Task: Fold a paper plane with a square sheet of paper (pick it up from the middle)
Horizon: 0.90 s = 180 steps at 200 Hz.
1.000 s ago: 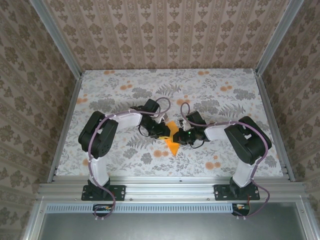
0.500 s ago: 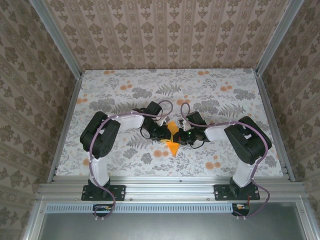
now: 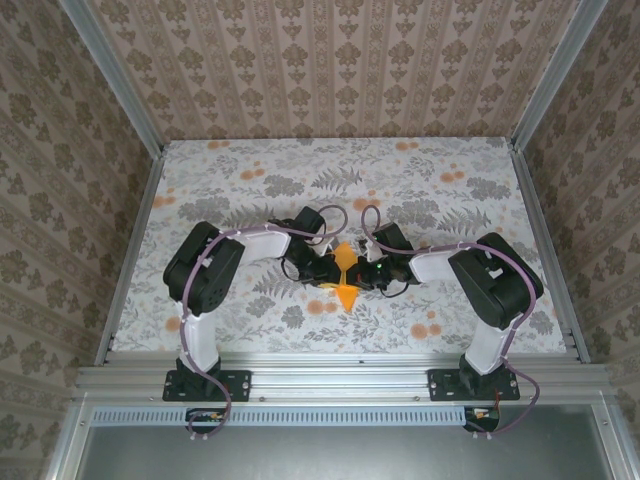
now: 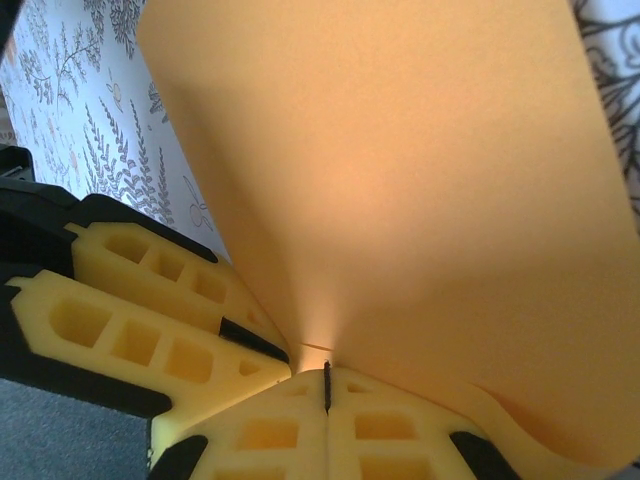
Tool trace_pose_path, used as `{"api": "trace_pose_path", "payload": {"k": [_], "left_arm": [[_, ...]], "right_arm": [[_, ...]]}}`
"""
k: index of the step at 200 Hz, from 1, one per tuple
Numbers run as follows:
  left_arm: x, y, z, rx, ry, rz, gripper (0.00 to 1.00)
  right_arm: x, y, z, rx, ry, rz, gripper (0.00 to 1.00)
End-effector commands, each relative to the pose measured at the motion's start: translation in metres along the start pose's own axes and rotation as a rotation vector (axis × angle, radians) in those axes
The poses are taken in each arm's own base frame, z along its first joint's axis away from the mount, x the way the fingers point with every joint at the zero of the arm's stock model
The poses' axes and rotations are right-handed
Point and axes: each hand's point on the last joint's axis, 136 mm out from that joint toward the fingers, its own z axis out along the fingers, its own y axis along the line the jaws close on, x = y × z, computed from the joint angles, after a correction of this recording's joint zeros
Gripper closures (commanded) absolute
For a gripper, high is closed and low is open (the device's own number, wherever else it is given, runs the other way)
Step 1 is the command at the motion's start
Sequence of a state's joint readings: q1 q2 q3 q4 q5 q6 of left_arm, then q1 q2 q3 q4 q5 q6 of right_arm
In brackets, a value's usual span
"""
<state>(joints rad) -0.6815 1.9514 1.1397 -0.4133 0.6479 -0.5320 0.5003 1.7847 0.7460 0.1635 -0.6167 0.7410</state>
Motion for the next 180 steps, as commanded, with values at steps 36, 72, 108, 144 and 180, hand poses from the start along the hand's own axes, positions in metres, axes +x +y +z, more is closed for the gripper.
{"api": "trace_pose_path", "payload": {"k": [36, 72, 108, 144, 180], "left_arm": [[0.019, 0.05, 0.016, -0.187, 0.084, -0.04, 0.84], [0.019, 0.05, 0.017, -0.189, 0.086, -0.036, 0.84], [0.02, 0.05, 0.014, -0.201, 0.087, -0.031, 0.84], [0.02, 0.05, 0.014, -0.203, 0.09, -0.026, 0.84], [0.021, 0.051, 0.015, -0.206, 0.093, -0.024, 0.84]], "right_arm": [[0.008, 0.01, -0.023, 0.001, -0.015, 0.005, 0.96], [0.011, -0.001, -0.035, 0.031, -0.039, 0.013, 0.96], [0.002, -0.007, -0.041, 0.031, -0.065, 0.024, 0.96], [-0.005, -0.009, -0.035, 0.029, -0.061, 0.022, 0.96], [-0.01, -0.011, -0.027, 0.023, -0.053, 0.031, 0.96]]}}
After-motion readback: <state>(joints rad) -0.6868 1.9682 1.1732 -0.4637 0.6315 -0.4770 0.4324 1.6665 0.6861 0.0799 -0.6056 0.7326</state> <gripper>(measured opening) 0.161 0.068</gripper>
